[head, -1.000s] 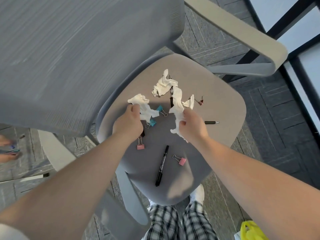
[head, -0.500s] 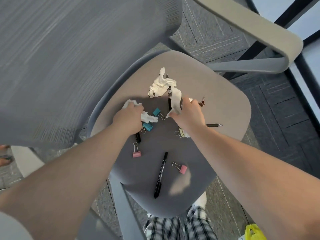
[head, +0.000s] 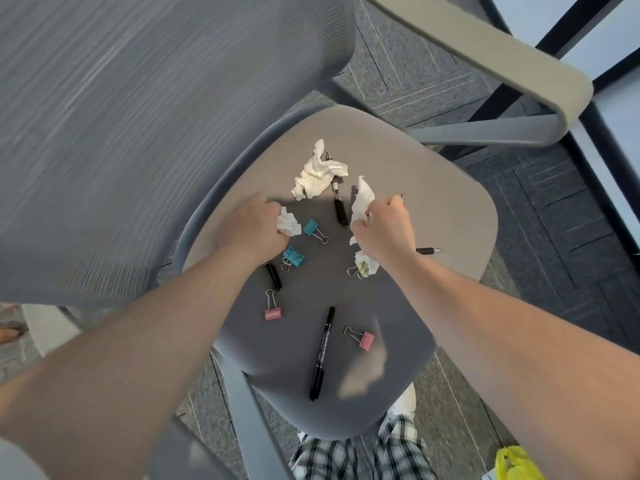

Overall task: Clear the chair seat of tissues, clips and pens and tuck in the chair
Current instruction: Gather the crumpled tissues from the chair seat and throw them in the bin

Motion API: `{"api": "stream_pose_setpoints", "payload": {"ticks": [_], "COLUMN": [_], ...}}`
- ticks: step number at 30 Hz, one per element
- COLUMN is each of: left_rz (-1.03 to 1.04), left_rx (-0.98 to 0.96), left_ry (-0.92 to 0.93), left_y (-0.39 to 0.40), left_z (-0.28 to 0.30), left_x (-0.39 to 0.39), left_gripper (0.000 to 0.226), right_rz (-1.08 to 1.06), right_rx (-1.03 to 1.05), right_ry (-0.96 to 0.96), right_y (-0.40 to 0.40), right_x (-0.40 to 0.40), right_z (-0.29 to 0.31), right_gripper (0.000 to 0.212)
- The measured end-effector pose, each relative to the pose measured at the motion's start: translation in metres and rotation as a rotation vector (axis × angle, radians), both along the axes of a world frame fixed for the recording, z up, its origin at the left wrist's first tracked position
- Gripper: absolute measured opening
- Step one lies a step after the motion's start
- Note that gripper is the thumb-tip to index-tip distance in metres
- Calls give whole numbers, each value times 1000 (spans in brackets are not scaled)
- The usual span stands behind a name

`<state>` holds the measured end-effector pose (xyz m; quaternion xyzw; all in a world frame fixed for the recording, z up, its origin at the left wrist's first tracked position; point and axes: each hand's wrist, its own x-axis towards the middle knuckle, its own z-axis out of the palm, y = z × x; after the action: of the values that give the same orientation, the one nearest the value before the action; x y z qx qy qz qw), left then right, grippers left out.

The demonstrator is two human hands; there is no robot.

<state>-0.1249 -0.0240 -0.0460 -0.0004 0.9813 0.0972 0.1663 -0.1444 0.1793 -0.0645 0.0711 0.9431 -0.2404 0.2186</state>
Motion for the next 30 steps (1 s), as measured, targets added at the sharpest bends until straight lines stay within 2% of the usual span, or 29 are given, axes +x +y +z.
{"api": "stream_pose_setpoints", "payload": {"ticks": [3,5,6,8,9,12,16,20,24,30], "left_rz": [110,203,239,280,295,350,264,220,170,116], "left_rx": [78,168,206,260,281,315,189,116,69,40], "left_ry": [47,55,34,-47,-72,-96,-147,-116,13,-19], "left_y": [7,13,16,23,27,38,45,43,41,49], "left_z": [6,10,10,13,14,5,-19,-34,-27,19], "left_x": [-10,-18,-24,-36,-42,-62,-77,-79,-71,-64], "left_gripper": [27,12,18,52,61,68,45,19,17,13], "right_rz": [-59,-75,-81,-100,-110,-141,-116,-179,-199,-236], "right_rx": [-38,-65,-80,-118,-133,-151,-138,-161,-189,-183], "right_ry": [49,66,69,68,75,124,147,96,88,126], "right_y": [5,8,8,10,10,11,16,19,19,33], "right_x": [-4,-7,-8,-10,-10,-11,-12,-11,-5,-7], "right_z": [7,12,14,17,17,16,9,8,15,40], "right_gripper": [17,12,8,9,12,18,32,27,16,21]}}
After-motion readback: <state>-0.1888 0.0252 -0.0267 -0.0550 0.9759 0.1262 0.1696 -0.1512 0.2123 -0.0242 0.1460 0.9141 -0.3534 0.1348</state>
